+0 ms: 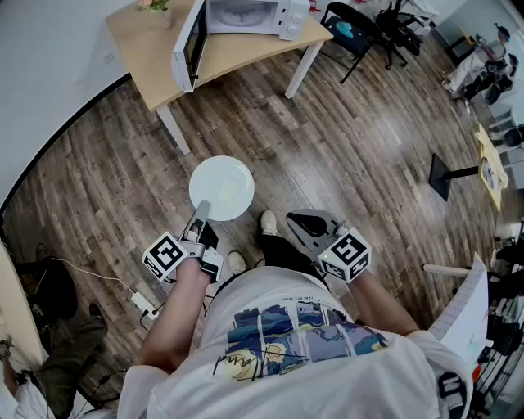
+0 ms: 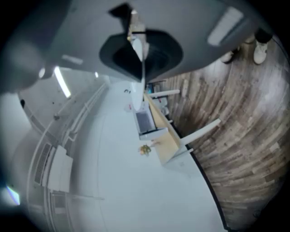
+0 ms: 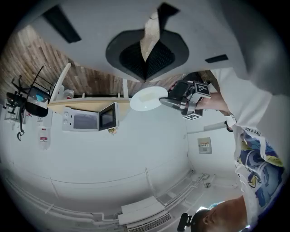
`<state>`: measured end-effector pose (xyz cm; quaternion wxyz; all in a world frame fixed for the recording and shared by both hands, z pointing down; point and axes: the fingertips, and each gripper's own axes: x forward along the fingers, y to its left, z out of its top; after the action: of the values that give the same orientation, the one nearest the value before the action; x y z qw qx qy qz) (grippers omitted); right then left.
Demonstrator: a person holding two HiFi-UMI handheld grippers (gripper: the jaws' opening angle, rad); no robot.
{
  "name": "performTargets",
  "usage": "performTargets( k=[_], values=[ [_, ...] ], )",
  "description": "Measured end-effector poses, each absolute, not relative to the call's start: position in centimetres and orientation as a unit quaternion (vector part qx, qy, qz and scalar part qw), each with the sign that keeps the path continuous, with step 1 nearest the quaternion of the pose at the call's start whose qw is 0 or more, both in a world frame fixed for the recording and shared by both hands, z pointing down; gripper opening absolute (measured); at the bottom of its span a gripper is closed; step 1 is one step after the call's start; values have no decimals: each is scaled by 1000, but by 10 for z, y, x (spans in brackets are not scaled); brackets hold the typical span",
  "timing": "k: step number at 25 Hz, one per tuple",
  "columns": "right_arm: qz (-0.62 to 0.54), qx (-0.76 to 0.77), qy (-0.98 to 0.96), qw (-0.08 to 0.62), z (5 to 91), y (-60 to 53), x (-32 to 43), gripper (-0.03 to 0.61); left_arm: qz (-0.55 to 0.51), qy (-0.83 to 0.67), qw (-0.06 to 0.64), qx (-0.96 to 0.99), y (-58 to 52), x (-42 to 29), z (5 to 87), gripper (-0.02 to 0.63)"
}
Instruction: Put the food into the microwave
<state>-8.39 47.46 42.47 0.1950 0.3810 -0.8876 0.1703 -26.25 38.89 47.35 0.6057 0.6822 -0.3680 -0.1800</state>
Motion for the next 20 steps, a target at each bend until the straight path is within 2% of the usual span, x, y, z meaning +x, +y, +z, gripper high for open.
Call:
performTargets(
  k=[12, 20],
  values=[
    [156, 371, -899, 174, 422, 366, -43, 6, -173, -378, 592, 690, 295, -215, 459, 15],
    [158, 371, -903, 149, 424, 286, 15, 6, -177, -378, 592, 689, 220, -163, 455, 15]
  ],
)
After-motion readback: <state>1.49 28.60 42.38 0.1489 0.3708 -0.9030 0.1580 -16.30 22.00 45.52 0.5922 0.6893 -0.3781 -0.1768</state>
